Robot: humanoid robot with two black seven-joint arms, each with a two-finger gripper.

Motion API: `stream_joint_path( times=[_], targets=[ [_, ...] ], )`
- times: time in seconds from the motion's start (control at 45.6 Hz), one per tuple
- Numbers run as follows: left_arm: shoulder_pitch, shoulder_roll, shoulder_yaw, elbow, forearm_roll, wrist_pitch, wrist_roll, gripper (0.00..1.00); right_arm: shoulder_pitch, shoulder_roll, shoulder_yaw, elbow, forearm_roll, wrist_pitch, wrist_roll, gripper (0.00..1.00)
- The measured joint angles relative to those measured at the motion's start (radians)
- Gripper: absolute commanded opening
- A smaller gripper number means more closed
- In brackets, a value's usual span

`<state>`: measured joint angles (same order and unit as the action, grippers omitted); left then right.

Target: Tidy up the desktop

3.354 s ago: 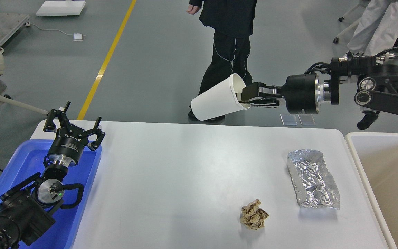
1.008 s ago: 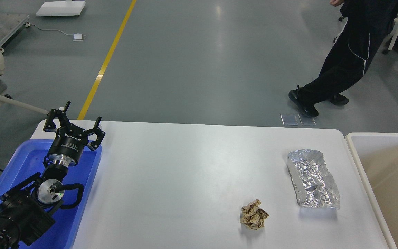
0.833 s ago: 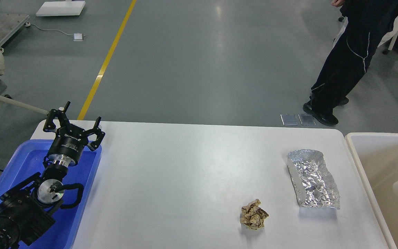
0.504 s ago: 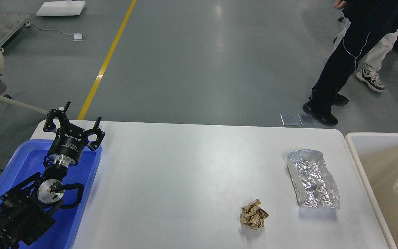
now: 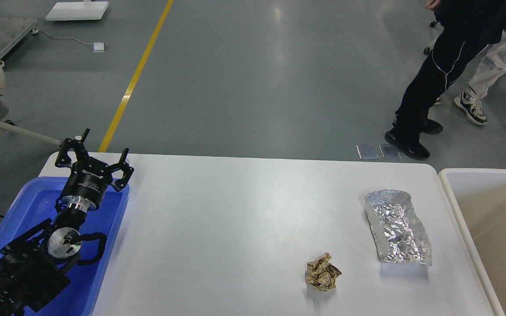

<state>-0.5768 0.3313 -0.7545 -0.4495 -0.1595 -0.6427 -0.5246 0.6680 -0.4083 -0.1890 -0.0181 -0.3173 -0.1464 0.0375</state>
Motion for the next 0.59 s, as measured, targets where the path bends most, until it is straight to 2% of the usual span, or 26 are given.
stream_joint_path(
  times=[0.329,0.592],
  targets=[
    [0.000,0.000,0.000,0.000,0.000,0.000,0.000,1.00,0.167,-0.133,0.348,0.205,0.002,-0.005,0.003,1.00],
    [0.000,0.000,0.000,0.000,0.000,0.000,0.000,1.00,0.318,-0.180,0.565,0.320,0.002,-0.006,0.004,1.00]
  ],
)
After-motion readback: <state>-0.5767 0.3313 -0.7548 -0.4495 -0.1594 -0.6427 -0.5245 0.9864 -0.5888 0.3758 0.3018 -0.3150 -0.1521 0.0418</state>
